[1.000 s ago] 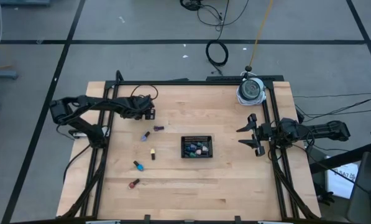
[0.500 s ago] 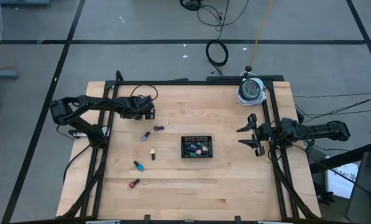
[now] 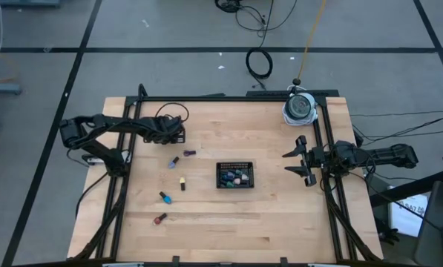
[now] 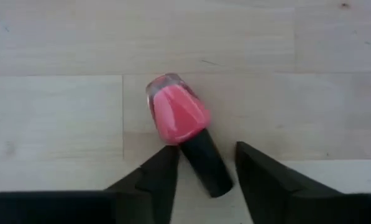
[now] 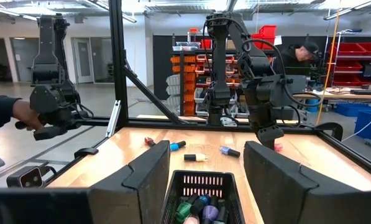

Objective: Pick & Place Nail Polish
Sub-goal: Put the pink nail polish into the black bin

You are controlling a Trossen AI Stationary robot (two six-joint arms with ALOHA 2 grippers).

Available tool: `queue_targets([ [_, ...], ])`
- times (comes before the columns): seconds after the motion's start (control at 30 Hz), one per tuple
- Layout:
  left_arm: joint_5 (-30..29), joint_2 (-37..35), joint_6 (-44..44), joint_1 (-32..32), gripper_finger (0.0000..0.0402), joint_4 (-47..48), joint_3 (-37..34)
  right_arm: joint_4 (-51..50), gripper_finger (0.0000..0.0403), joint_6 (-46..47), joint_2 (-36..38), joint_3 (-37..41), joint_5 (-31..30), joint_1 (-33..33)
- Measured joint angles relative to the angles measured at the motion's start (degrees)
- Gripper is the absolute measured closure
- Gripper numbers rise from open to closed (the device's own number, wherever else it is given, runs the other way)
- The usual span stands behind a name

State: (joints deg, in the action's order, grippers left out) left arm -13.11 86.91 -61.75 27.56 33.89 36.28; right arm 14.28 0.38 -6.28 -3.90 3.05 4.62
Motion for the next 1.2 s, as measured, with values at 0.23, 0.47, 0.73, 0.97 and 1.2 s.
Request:
queue_targets([
  [0.23, 0.0, 0.0, 2.4, 0.0, 0.0315, -0.8, 0.0, 0.0, 0.0211, 0.0, 0.0, 0.0, 0.0, 0.0],
  [0.47, -0.8, 0.0, 7.3, 0.0, 0.0362, -1.3, 0.0, 0.0, 0.0207, 0.0, 0.0, 0.0, 0.0, 0.0],
  [0.73, -6.7, -1.1, 19.3, -1.5, 0.0362, -7.8, -0.4, 0.0, 0.021, 0.0, 0.0, -0.1, 0.0, 0.0],
  [0.97, -9.2, -11.0, 28.6, -4.8, 0.0362, -15.4, -0.4, 0.0, 0.0209, 0.0, 0.0, -0.1, 0.0, 0.0],
  [1.2, -9.5, -22.4, 46.0, -13.1, 0.0362, -29.8, -0.3, 0.0, 0.0209, 0.0, 0.0, -0.1, 0.0, 0.0],
])
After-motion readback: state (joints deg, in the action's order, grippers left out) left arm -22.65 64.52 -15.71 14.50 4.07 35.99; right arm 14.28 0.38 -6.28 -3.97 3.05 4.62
